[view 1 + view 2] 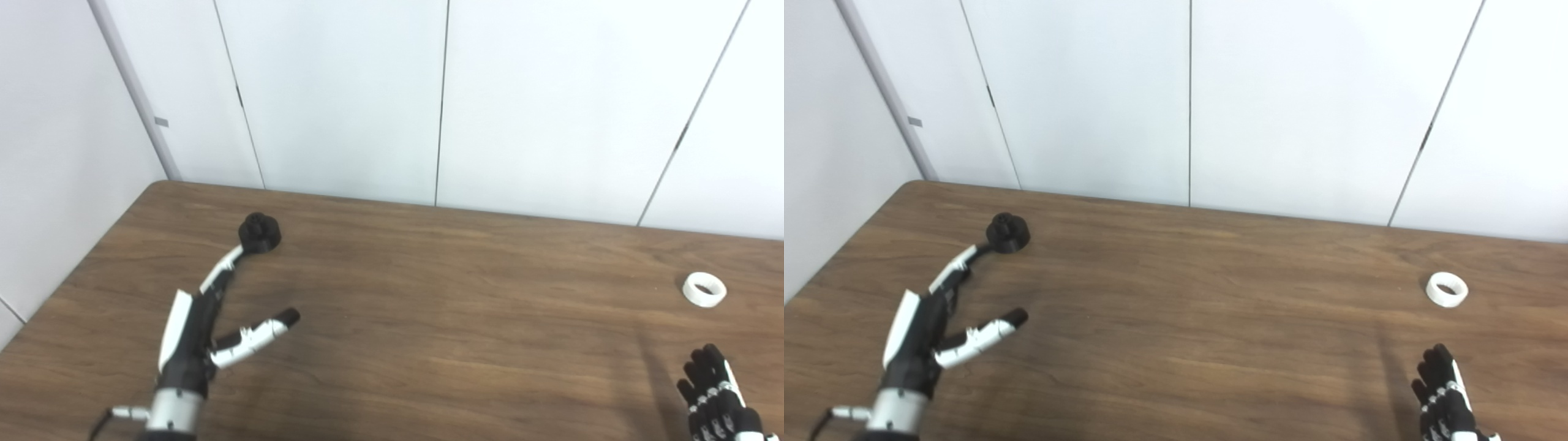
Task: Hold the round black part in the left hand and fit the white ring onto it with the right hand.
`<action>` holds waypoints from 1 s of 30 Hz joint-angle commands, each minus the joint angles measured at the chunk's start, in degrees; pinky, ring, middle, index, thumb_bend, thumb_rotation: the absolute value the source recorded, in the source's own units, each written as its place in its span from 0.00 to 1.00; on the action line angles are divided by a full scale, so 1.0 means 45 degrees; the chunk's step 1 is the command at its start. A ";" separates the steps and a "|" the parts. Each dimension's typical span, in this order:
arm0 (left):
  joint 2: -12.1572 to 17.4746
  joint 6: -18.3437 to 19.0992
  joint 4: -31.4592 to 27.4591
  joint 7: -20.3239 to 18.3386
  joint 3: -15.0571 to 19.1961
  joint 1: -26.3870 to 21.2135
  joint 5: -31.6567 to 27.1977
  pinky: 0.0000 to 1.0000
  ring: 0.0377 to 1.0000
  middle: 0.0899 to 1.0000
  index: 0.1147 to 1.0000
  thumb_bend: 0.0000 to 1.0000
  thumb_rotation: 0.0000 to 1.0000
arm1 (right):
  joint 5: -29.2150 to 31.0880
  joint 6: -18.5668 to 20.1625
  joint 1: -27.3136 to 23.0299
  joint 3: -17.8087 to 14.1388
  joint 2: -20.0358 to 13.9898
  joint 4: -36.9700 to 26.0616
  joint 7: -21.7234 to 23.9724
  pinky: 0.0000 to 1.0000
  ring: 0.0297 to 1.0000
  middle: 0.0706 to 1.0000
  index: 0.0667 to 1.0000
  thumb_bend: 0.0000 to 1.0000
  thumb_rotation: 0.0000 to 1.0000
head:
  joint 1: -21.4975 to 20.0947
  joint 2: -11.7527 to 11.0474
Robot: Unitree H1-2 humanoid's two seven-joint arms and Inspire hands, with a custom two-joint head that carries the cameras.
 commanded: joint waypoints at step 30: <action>0.3730 0.2302 0.5807 -0.0212 -0.0771 -0.5073 0.4690 0.90 0.96 0.91 0.82 0.95 0.39 | -0.0220 0.0054 0.0056 0.0122 0.0045 0.0662 0.0159 1.00 1.00 1.00 1.00 0.54 1.00 | -0.0065 0.0070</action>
